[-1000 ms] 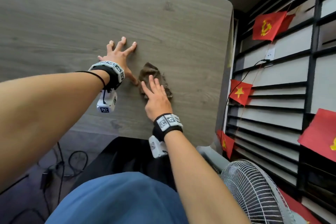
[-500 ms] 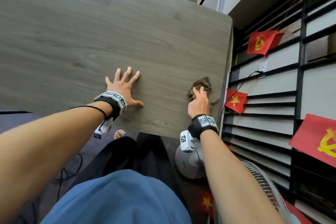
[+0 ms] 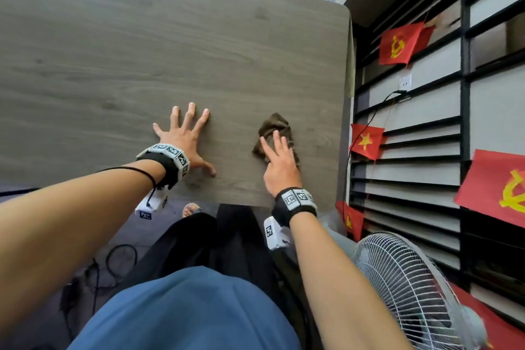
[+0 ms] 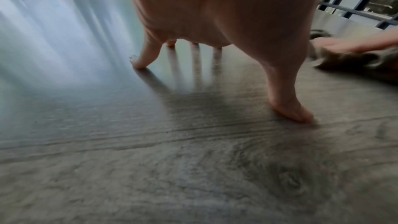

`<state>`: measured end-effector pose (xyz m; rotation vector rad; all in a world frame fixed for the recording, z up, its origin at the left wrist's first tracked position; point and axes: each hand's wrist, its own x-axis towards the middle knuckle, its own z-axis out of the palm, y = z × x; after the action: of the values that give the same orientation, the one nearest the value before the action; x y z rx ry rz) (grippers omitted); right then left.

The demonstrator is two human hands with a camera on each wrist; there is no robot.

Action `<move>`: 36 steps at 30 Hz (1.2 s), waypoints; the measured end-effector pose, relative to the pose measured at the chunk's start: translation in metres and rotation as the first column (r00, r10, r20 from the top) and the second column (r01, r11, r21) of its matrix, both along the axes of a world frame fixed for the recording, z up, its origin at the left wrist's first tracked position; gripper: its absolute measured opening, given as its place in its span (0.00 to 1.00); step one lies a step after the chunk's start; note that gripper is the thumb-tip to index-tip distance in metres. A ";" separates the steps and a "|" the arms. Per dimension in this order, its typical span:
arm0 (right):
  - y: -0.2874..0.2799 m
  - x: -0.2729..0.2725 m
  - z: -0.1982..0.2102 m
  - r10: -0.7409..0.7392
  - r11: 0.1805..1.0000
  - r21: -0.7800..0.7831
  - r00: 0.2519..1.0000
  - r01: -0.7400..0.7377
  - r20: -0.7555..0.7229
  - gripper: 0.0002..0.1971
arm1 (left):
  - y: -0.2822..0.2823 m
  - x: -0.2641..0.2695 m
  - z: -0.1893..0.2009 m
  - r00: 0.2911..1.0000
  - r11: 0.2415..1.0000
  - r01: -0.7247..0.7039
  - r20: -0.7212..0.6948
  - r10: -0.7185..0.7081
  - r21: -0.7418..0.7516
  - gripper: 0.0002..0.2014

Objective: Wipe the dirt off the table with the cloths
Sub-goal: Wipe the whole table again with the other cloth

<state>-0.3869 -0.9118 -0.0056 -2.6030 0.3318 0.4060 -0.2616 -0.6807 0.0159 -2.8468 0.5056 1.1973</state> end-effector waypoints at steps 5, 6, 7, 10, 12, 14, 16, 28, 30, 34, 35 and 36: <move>-0.099 -0.023 0.005 -0.196 0.980 -0.039 0.979 0.194 -0.059 0.37 | 0.000 0.002 -0.003 1.000 1.000 0.015 0.026 -0.015 0.012 0.80; -0.105 -0.022 0.007 -0.200 0.980 -0.013 0.977 0.199 -0.070 0.36 | 0.000 0.002 -0.003 1.000 1.000 0.013 0.027 -0.013 0.008 0.80; -0.105 -0.019 0.009 -0.214 0.977 0.006 0.974 0.215 -0.078 0.35 | 0.000 0.001 -0.002 1.000 1.000 0.006 0.025 -0.006 0.002 0.80; -0.081 -0.005 0.014 -0.340 0.940 0.000 0.940 0.341 -0.030 0.32 | -0.001 0.000 0.001 1.000 1.000 -0.015 0.009 0.016 -0.017 0.81; -0.034 0.004 0.015 -0.388 0.920 0.081 0.921 0.384 0.035 0.31 | -0.002 0.002 0.001 1.000 1.000 -0.028 -0.007 0.028 -0.013 0.81; 0.035 0.013 0.012 -0.314 0.930 0.209 0.949 0.303 0.022 0.31 | -0.003 0.004 0.002 0.999 1.000 -0.029 -0.014 0.029 0.003 0.79; 0.105 0.017 0.010 -0.141 0.947 0.286 0.990 0.143 -0.028 0.31 | -0.003 0.005 0.001 1.000 1.000 -0.022 -0.009 0.022 0.011 0.70; -0.005 -0.037 -0.003 -0.146 0.987 0.083 0.988 0.141 0.052 0.24 | -0.002 0.002 0.005 0.999 0.999 -0.044 -0.025 0.043 -0.018 0.80; -0.045 -0.047 -0.005 -0.288 0.957 0.038 0.956 0.286 0.051 0.23 | -0.002 0.002 0.005 0.999 0.999 -0.047 -0.023 0.046 -0.015 0.81; -0.082 -0.045 -0.007 -0.402 0.915 0.009 0.914 0.403 0.052 0.19 | -0.002 0.004 0.007 0.999 0.999 -0.050 -0.018 0.050 -0.011 0.81; -0.082 -0.044 -0.008 -0.415 0.909 0.012 0.906 0.416 0.084 0.19 | -0.003 0.003 0.007 0.999 0.999 -0.050 -0.012 0.049 -0.014 0.81; -0.078 -0.043 -0.008 -0.435 0.900 0.017 0.893 0.436 0.115 0.22 | -0.003 0.003 0.007 0.999 0.999 -0.050 -0.007 0.050 -0.016 0.81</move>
<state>-0.4297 -0.9901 -0.0140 -2.4473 0.8561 0.0938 -0.2588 -0.6833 0.0231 -2.8866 0.4494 1.2167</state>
